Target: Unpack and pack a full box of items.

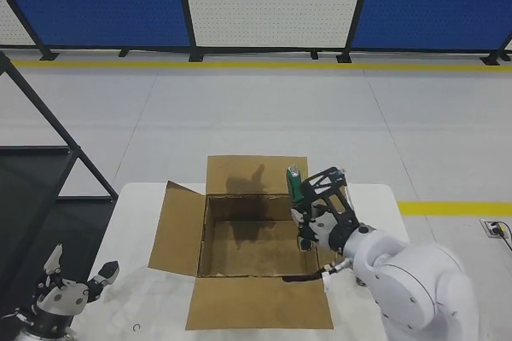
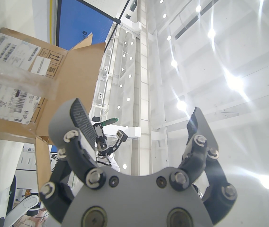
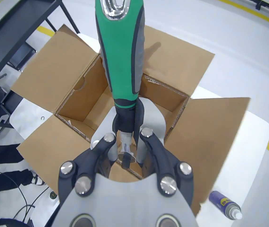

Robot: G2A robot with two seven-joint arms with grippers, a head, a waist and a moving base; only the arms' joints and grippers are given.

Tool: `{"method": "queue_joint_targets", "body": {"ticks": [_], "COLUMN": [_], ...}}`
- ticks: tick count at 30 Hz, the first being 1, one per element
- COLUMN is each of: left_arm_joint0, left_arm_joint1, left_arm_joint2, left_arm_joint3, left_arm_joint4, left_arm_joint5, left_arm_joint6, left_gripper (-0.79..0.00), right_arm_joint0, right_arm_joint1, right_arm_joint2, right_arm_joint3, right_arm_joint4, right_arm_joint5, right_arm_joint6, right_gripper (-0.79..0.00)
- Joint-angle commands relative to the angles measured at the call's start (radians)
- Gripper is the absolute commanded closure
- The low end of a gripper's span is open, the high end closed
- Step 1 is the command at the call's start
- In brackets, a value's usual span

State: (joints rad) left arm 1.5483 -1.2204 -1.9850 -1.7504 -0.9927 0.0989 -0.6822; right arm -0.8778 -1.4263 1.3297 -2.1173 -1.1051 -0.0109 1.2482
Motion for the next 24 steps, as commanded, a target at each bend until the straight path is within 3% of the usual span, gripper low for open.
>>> {"method": "queue_joint_targets", "body": {"ticks": [1,7,16,24], "left_arm_joint0": [0.000,0.000,0.000,0.000], "left_arm_joint1": [0.000,0.000,0.000,0.000], "left_arm_joint2": [0.000,0.000,0.000,0.000], "left_arm_joint3": [0.000,0.000,0.000,0.000], "left_arm_joint4": [0.000,0.000,0.000,0.000], "left_arm_joint5": [0.000,0.000,0.000,0.000], "left_arm_joint6": [0.000,0.000,0.000,0.000], "left_gripper": [-0.785,-0.785,-0.785,-0.785], "right_arm_joint0": [-0.041,-0.185,-0.354,-0.503], "right_arm_joint1": [0.006,0.023,0.044,0.056], "right_arm_joint2": [0.051,0.223,0.508,0.641], "right_arm_joint3": [-0.073,-0.233,-0.233,-0.219], "right_arm_joint4": [0.002,0.067,0.258,0.338], "right_arm_joint5": [0.010,0.033,0.017,0.094], "right_arm_joint6": [0.016,0.049,0.035,0.075], "right_gripper": [0.000,0.000,0.000,0.000]}}
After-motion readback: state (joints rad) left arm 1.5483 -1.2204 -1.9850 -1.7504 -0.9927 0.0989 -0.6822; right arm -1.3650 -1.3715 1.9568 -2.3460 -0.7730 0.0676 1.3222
